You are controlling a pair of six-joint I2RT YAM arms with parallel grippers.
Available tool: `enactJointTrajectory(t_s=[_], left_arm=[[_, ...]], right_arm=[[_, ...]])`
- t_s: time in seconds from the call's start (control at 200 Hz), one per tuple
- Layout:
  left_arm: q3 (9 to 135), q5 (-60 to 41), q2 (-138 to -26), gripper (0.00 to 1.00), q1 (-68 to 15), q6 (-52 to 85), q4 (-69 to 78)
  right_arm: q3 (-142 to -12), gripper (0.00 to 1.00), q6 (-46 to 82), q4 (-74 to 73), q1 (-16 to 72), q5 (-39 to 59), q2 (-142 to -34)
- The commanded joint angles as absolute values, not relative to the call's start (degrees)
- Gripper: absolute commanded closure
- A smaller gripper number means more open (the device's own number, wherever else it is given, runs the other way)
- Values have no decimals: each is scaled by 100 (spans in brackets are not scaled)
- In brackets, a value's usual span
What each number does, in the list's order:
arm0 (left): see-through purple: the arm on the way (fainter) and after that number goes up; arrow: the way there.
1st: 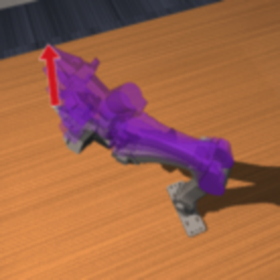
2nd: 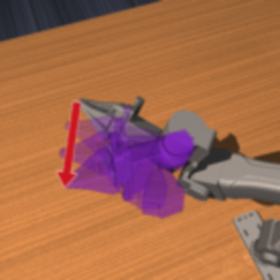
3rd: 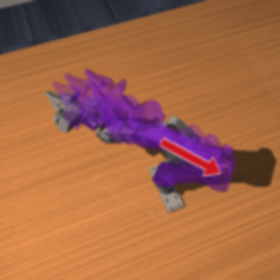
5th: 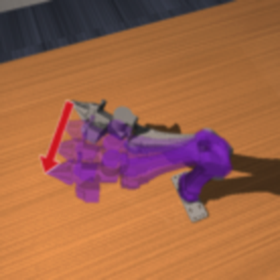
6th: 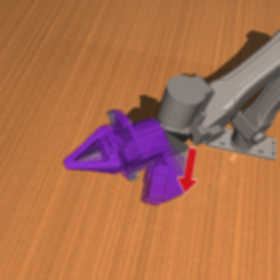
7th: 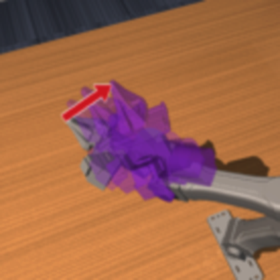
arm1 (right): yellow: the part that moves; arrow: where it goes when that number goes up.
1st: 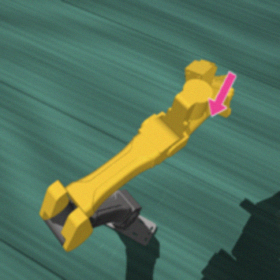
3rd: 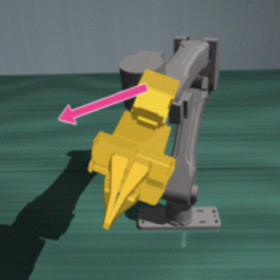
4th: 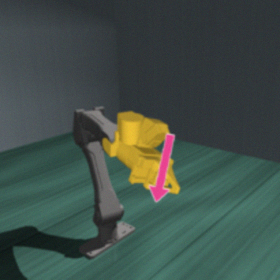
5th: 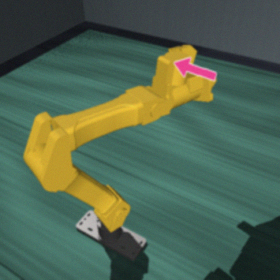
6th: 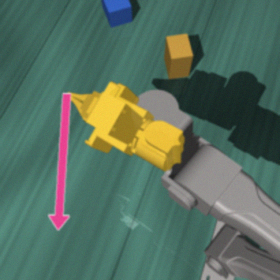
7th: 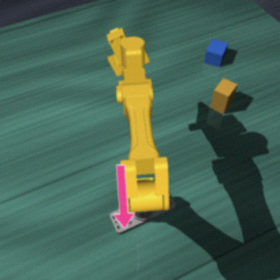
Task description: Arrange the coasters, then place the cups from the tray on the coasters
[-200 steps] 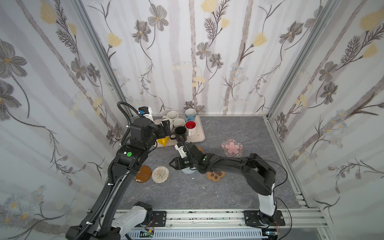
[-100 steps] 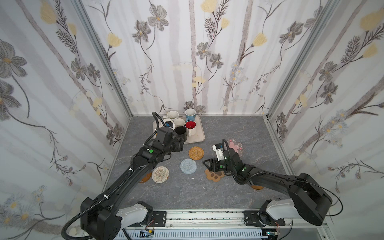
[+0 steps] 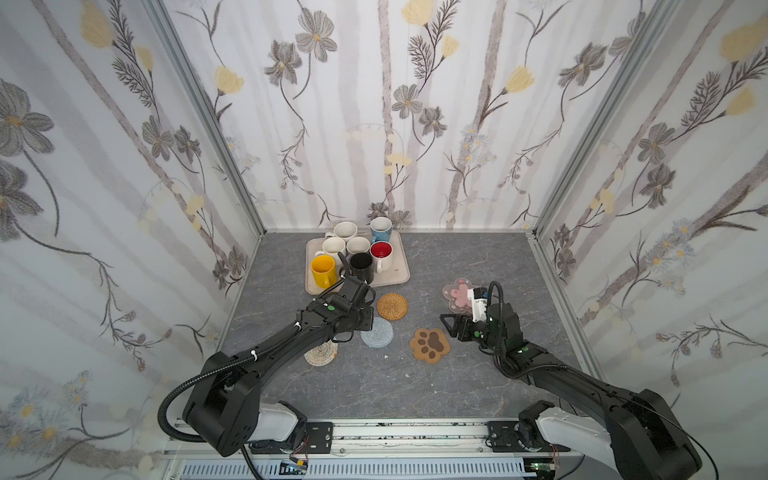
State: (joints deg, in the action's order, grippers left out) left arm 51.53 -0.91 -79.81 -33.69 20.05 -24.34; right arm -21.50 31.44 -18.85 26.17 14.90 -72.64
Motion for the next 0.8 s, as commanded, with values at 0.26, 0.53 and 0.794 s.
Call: enactJointTrajectory(t_s=[0.26,0.53,0.794], left_arm=[[5711,-222,-9344,84,-3863,2038,-2230],[5834,-137,-9938,92,-4017,2052,-2232],[5758,-4,-10124,93,-4021,2086,-2224]], right_arm=[[-1800,21,3120,-2748,2367,1872,-7283],[-1697,7,3135,-2848,2333,1863,-7095],[-1690,0,3162,-2900,2336,1875,-7152]])
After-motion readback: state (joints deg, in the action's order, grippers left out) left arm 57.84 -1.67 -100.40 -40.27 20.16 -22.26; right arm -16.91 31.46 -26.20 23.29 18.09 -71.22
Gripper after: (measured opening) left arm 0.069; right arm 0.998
